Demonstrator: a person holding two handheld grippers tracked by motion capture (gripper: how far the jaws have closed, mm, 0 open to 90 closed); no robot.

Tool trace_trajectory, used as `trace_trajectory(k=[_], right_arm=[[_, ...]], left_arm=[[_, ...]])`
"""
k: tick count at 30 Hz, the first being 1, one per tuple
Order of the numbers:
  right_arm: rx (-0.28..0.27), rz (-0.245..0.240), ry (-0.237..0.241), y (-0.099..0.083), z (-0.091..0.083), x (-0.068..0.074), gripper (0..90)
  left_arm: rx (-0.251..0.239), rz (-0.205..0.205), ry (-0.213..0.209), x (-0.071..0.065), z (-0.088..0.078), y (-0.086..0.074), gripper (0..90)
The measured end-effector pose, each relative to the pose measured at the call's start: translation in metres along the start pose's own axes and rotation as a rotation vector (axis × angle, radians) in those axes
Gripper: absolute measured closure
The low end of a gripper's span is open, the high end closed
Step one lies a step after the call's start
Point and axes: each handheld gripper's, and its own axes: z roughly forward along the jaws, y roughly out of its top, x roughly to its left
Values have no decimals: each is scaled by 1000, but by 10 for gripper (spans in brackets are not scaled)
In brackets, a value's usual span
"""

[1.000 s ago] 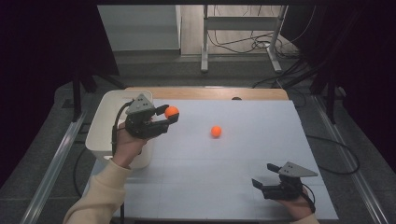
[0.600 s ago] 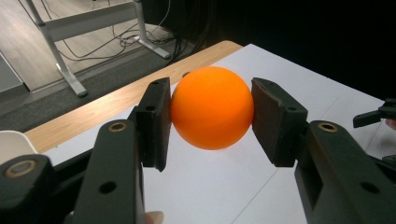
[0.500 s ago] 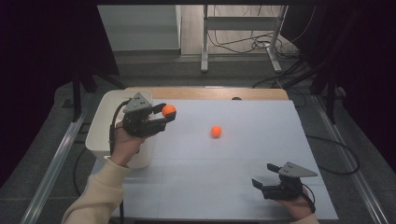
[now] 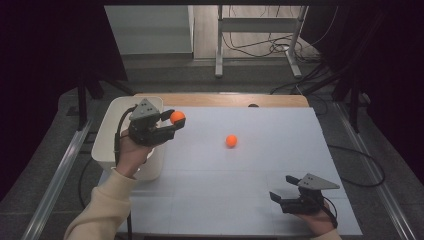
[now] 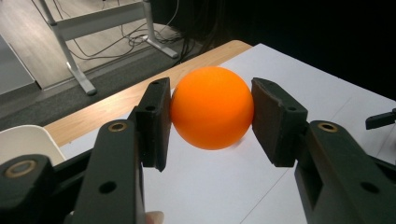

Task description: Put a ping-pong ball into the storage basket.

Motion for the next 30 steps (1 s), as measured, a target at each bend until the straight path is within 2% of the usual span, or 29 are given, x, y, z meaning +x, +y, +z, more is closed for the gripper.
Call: trace_trajectory(k=[30], right_arm=[[8,1,1,-1,1,0,129]], left_arm=[[22,-19,34,13,1,-8,500]])
